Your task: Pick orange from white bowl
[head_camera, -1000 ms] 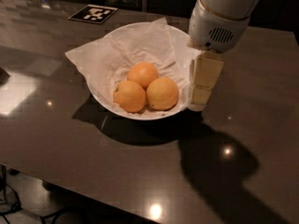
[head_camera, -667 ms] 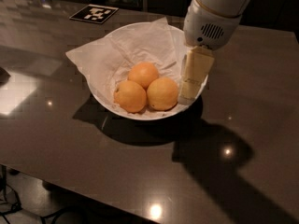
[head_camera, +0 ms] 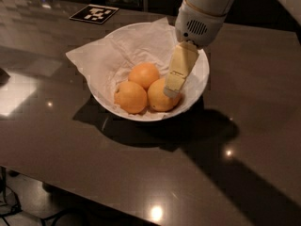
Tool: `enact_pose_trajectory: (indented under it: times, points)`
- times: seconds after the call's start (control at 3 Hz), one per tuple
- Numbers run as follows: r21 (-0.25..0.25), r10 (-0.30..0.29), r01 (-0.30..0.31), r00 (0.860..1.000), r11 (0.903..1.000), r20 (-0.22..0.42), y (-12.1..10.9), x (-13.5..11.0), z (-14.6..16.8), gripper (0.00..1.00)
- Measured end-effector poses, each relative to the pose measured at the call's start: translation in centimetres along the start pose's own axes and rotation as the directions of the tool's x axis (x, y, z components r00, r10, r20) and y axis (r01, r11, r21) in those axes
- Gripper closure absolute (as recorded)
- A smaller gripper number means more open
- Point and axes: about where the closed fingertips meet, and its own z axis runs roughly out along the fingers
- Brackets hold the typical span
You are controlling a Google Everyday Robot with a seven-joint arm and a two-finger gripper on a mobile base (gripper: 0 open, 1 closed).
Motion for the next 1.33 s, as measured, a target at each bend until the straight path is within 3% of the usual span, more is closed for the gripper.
enact_pose_trajectory:
  times: [0.67,1.33]
  points:
    - [-0.049,0.066,-0.067,0.998,0.9966,-0.014,0.1,-0.9,1.8,0.1]
    - [-0.078,0.093,-0.095,0.995,0.9924,-0.029,0.4,-1.2,3.1,0.17]
